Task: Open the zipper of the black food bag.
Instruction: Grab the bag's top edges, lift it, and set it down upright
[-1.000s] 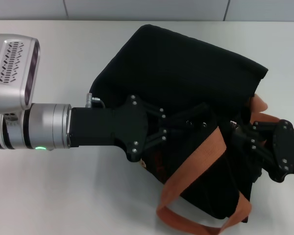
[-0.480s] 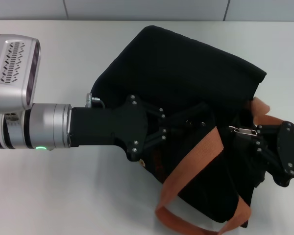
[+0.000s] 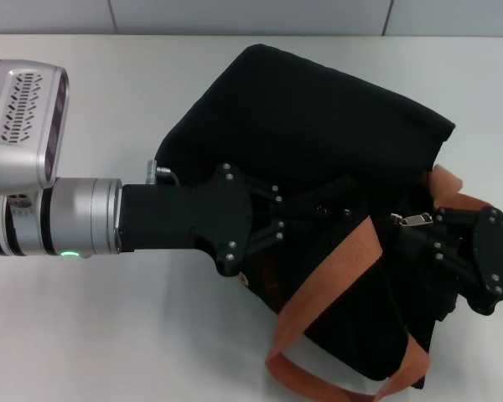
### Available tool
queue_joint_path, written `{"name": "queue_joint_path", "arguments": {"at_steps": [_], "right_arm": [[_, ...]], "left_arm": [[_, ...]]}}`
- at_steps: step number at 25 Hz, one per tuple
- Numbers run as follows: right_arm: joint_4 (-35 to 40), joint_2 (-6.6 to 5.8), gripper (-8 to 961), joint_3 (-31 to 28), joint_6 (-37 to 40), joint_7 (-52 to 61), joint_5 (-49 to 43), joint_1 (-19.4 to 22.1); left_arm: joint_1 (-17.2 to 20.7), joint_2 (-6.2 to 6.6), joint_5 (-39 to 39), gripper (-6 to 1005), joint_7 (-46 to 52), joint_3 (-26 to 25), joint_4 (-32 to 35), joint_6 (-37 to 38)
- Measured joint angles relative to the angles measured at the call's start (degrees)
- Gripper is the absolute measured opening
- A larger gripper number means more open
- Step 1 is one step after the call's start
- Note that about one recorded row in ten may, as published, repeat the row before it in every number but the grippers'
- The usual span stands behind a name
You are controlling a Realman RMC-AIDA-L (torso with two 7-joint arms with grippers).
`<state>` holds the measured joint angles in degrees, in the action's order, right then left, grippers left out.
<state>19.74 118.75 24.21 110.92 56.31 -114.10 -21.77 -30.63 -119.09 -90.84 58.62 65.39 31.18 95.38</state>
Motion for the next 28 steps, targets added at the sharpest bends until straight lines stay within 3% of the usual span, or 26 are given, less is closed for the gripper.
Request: {"name": "queue_joint_path", "arguments": {"at_steps": [3, 13, 28], "right_arm": [[0.12, -0.01, 189, -0.03, -0.10, 0.04, -0.02, 0.22], [-0.06, -0.22, 223, 0.40, 0.33, 0.45, -0.07, 0.24], [0.25, -0.82, 198, 0.42, 1.08, 3.44, -0.39, -0.18]], "left_arm": [[-0.12, 0.00, 0.04, 92, -0.03, 0.00, -0.28, -0.23], [-0.36, 0.00, 0.05, 92, -0.19, 0.00, -0.61, -0.80], [-0.40, 0.00, 0.04, 92, -0.53, -0.01, -0.86, -1.09]]}}
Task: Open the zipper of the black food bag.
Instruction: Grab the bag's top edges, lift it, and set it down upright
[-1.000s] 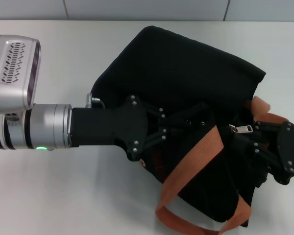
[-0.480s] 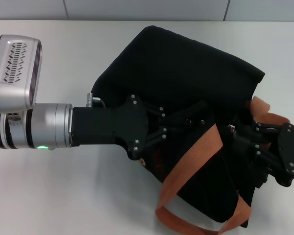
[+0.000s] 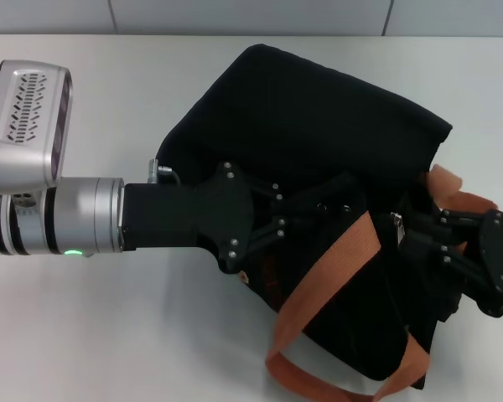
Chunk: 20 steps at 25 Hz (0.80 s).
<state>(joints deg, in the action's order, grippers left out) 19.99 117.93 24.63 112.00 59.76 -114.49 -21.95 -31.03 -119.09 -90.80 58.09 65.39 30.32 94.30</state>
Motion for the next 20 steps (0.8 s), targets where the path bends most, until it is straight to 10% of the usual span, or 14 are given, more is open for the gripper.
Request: {"name": "queue_joint_path", "arguments": {"at_steps": [20], "right_arm": [[0.23, 0.38, 135, 0.07, -0.30, -0.43, -2.41, -0.20]], "left_arm": [[-0.28, 0.00, -0.08, 91, 0.02, 0.00, -0.25, 0.17]]}}
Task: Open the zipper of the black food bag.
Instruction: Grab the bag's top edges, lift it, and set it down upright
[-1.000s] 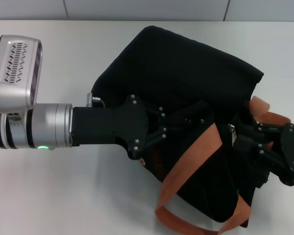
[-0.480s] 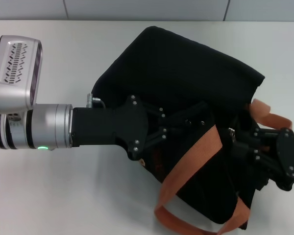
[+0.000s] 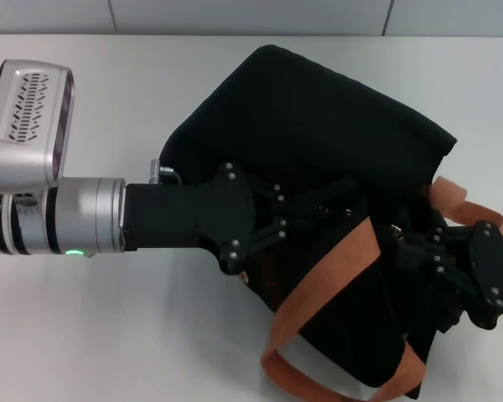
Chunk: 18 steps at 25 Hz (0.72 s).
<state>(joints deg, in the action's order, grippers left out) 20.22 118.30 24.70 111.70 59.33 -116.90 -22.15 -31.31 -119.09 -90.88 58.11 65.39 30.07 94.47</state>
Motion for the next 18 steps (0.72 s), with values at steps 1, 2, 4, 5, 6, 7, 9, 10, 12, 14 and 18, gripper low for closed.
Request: {"name": "queue_joint_path", "arguments": {"at_steps": [1, 2, 4, 5, 6, 7, 9, 10, 12, 14, 18], "right_arm": [[0.00, 0.00, 132, 0.00, 0.00, -0.09, 0.00, 0.02], [0.00, 0.00, 105, 0.00, 0.00, -0.09, 0.00, 0.02], [0.00, 0.00, 77, 0.00, 0.06, -0.26, 0.01, 0.10], [0.00, 0.00, 74, 0.00, 0.18, -0.39, 0.03, 0.15], [-0.03, 0.00, 72, -0.03, 0.50, -0.46, 0.05, 0.28], [-0.03, 0.00, 69, -0.03, 0.50, -0.46, 0.05, 0.28], [-0.21, -0.10, 64, -0.17, 0.60, -0.41, 0.10, 0.36], [-0.34, -0.19, 59, -0.25, 0.66, -0.34, 0.15, 0.40], [-0.46, -0.28, 48, -0.30, 0.86, -0.30, 0.21, 0.44], [-0.46, -0.30, 37, -0.34, 1.16, -0.29, 0.29, 0.50], [-0.44, -0.32, 23, -0.42, 1.31, -0.32, 0.33, 0.62]], "left_arm": [[-0.09, 0.00, 0.03, 91, -0.01, 0.00, -0.22, -0.01], [-0.09, 0.00, 0.03, 91, -0.01, 0.00, -0.22, -0.01], [-0.17, 0.00, 0.03, 91, -0.01, 0.00, -0.23, -0.01], [-0.20, 0.00, 0.03, 91, -0.01, 0.00, -0.24, -0.01], [-0.24, 0.00, 0.02, 91, -0.02, -0.04, -0.26, 0.02], [-0.24, 0.00, 0.02, 91, -0.02, -0.04, -0.26, 0.02], [-0.25, 0.00, 0.03, 91, -0.02, -0.19, -0.28, 0.05], [-0.25, -0.01, 0.05, 91, -0.01, -0.26, -0.28, 0.04], [-0.22, -0.01, 0.40, 91, -0.01, -0.31, -0.28, 0.00], [0.01, 0.00, 1.33, 91, -0.01, -0.19, -0.28, 0.00], [0.78, 0.13, 3.35, 91, -0.03, 0.03, -0.28, 0.07]]}}
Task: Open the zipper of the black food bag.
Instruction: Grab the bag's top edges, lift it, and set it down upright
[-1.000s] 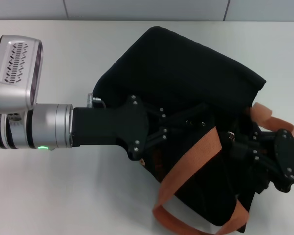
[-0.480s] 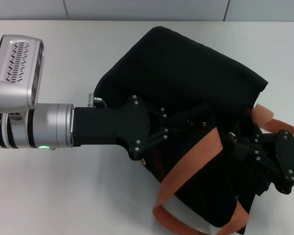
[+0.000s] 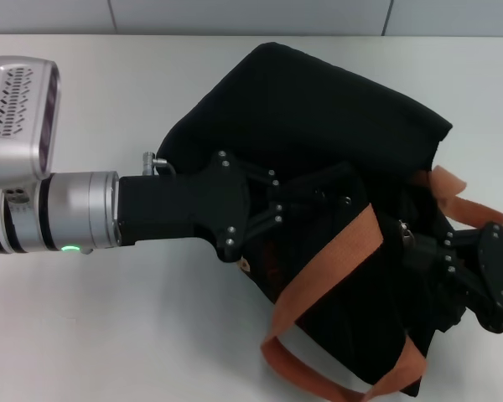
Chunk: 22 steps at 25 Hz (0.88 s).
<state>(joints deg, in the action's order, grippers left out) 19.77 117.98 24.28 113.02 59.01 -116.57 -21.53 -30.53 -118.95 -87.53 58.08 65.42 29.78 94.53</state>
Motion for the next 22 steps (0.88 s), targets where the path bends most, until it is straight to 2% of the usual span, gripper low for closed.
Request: {"name": "queue_joint_path", "arguments": {"at_steps": [9, 15, 22], "right_arm": [[0.12, 0.13, -2, -0.11, -0.19, -0.34, 0.11, 0.00], [0.27, 0.11, -2, -0.08, -1.01, -0.28, 0.01, -0.05], [0.37, -0.85, -2, 0.35, -3.08, -0.03, -0.21, 0.07]], "left_arm": [[0.36, 0.05, 0.37, 91, -0.23, -0.13, 0.11, 1.44], [1.01, 0.21, 0.52, 91, -2.59, -1.02, 0.16, 5.11], [1.99, 0.24, 1.97, 91, -3.08, -1.55, 0.28, 4.88]]}}
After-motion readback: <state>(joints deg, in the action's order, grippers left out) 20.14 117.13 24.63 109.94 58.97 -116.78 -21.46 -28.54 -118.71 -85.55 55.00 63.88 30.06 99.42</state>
